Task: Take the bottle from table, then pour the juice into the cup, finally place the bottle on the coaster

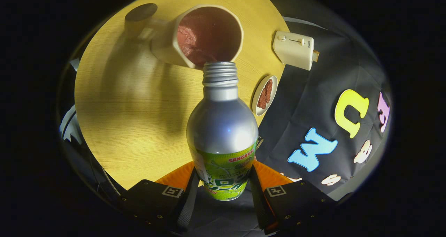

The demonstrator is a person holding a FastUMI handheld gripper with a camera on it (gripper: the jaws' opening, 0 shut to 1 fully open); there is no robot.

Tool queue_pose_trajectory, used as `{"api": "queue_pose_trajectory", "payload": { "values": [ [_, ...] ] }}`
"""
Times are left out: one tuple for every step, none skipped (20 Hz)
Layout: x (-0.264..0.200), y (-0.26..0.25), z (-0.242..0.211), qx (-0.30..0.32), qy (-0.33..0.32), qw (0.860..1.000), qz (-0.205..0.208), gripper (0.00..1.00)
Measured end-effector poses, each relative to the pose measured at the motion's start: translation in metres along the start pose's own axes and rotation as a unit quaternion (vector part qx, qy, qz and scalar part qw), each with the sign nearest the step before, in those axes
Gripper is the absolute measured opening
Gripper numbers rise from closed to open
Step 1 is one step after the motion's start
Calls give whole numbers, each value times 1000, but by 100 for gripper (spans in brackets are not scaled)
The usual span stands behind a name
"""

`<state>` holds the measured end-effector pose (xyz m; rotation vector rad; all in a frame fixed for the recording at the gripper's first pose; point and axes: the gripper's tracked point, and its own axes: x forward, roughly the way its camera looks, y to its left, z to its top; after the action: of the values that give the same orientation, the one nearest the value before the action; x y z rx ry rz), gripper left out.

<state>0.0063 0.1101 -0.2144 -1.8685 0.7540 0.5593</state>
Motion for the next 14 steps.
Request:
{"api": "queue_pose_trajectory", "payload": {
  "values": [
    [0,1,-1,-1,1,1000,0,72],
    [-1,1,-1,-2,2,1000,1,72],
    [-2,1,-1,-4,3,1000,3,72],
    [-4,1,-2,-6,4,1000,3,72],
    [-5,1,0,-8,5,1000,2,72],
    [-5,0,-1,-10,6,1000,3,72],
    [-6,-1,-1,-12,8,1000,3,72],
    [-7,-2,-1,-14,8,1000,3,72],
    [-6,-2,-1,-16,11,1000,4,72],
    [-7,-3,-1,-19,13,1000,5,72],
    [-7,-3,-2,-22,14,1000,6,72],
    [-8,-4,-1,-25,16,1000,7,72],
    [-7,-4,-1,-28,17,999,7,72],
    [-8,-5,0,-32,17,999,8,72]
  ]
}}
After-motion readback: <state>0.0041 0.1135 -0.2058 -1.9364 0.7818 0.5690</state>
